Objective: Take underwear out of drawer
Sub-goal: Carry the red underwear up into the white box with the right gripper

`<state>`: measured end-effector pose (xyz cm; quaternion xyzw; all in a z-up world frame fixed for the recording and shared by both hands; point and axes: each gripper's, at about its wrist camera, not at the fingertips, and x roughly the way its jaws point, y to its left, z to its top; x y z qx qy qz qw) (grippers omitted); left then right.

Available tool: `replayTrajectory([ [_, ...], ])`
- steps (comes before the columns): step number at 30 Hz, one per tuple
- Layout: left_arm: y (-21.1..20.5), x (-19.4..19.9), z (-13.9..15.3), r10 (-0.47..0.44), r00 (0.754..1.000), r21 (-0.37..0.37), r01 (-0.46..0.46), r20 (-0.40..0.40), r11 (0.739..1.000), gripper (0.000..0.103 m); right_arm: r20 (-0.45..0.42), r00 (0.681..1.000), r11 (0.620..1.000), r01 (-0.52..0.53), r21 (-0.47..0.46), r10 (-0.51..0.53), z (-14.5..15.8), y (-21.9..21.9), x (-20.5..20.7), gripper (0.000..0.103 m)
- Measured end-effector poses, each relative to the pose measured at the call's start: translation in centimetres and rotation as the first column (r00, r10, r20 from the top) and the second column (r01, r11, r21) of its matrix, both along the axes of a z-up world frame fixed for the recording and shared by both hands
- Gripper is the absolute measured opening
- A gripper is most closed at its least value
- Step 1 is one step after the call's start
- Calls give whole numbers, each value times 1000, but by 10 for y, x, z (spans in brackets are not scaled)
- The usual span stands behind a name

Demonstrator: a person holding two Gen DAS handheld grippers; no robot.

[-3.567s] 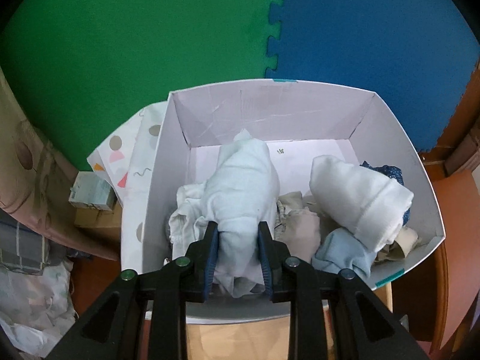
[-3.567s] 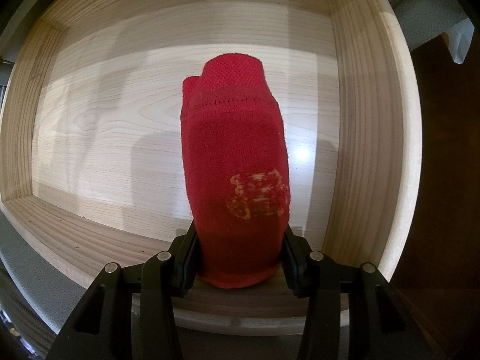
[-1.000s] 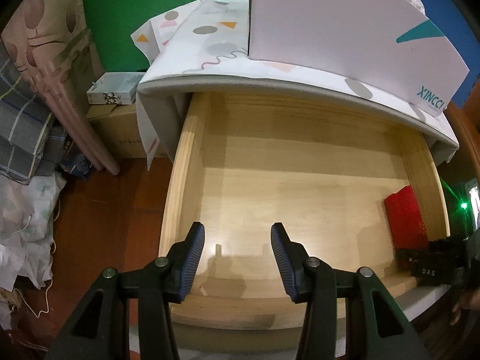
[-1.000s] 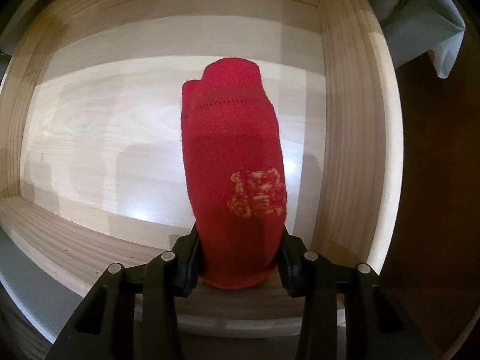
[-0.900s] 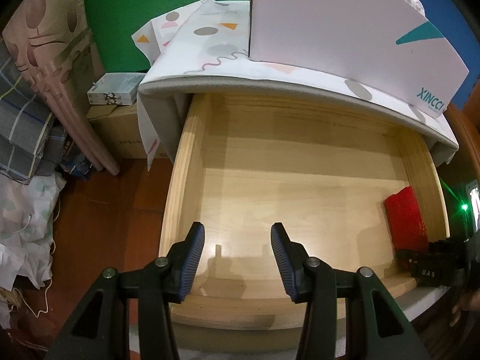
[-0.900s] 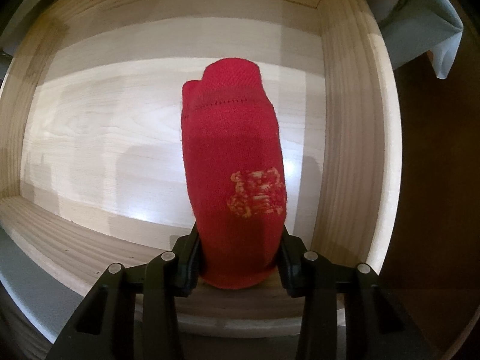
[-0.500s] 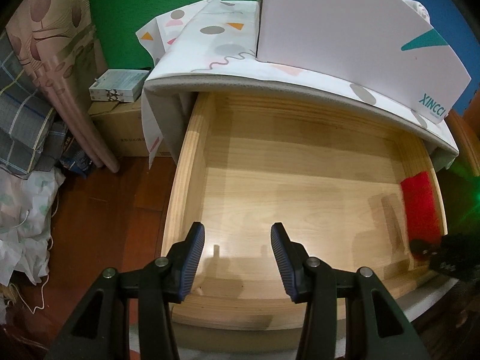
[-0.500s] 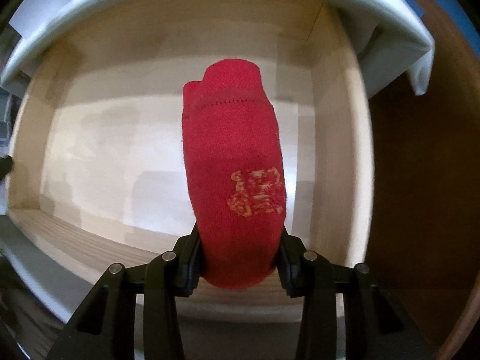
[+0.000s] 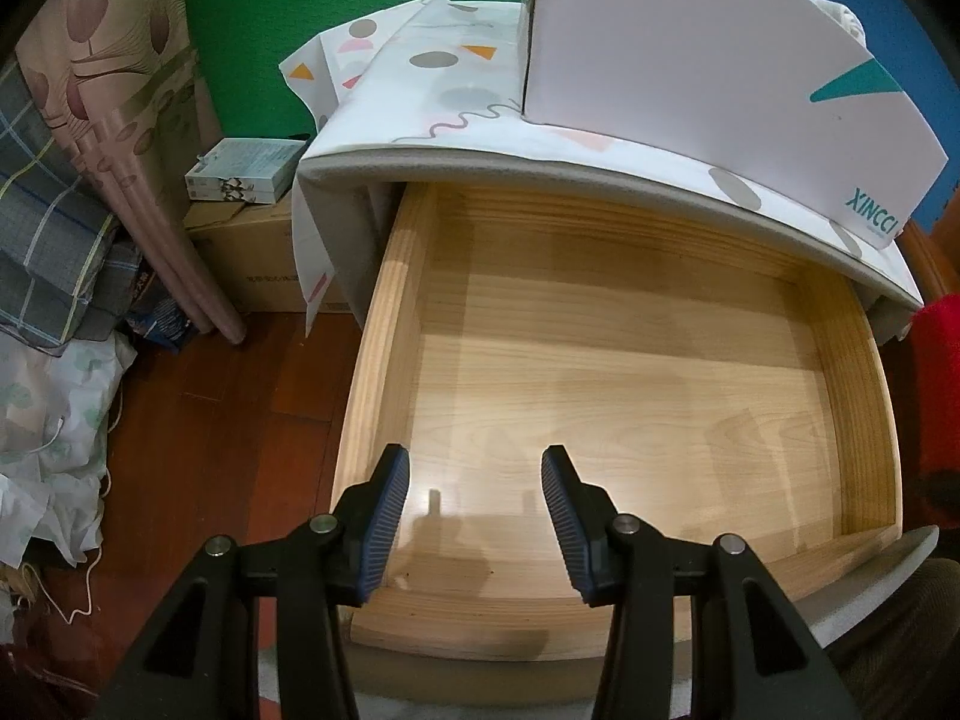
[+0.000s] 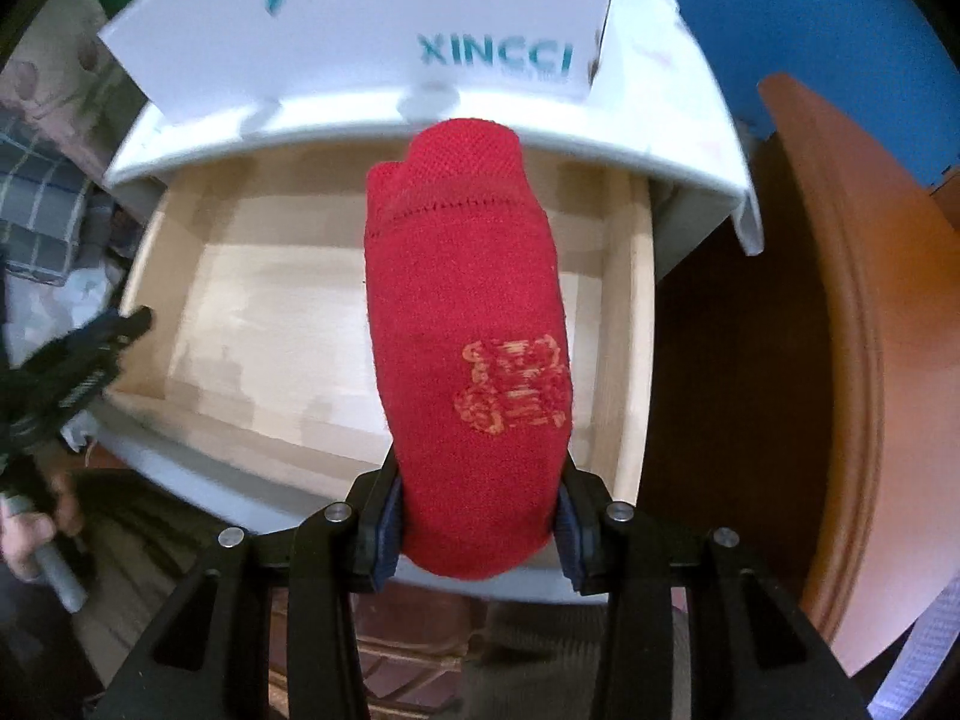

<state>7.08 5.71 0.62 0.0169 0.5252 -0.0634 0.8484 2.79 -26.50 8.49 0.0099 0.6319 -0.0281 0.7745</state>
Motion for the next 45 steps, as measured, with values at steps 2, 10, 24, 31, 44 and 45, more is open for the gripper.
replayTrajectory([
  [2,1,0,1,2,1000,0,-2,3,1000,47,25,1000,1000,-4,4,4,14,2,-3,38],
  [10,1,-1,1,2,1000,1,-2,10,1000,47,134,991,1000,-19,-5,20,66,13,13,38],
  [24,2,-3,4,9,999,9,-9,33,1000,47,255,967,996,34,-87,-11,131,8,106,38],
  [31,3,-1,5,15,999,5,-15,39,1000,47,241,970,992,61,-108,-34,129,0,148,38],
  [44,6,-3,8,31,998,-1,-31,57,1000,47,187,981,989,75,-131,-49,105,-10,199,38],
  [45,6,-3,8,32,998,-2,-32,56,999,47,183,982,989,74,-127,-49,102,-9,201,38],
])
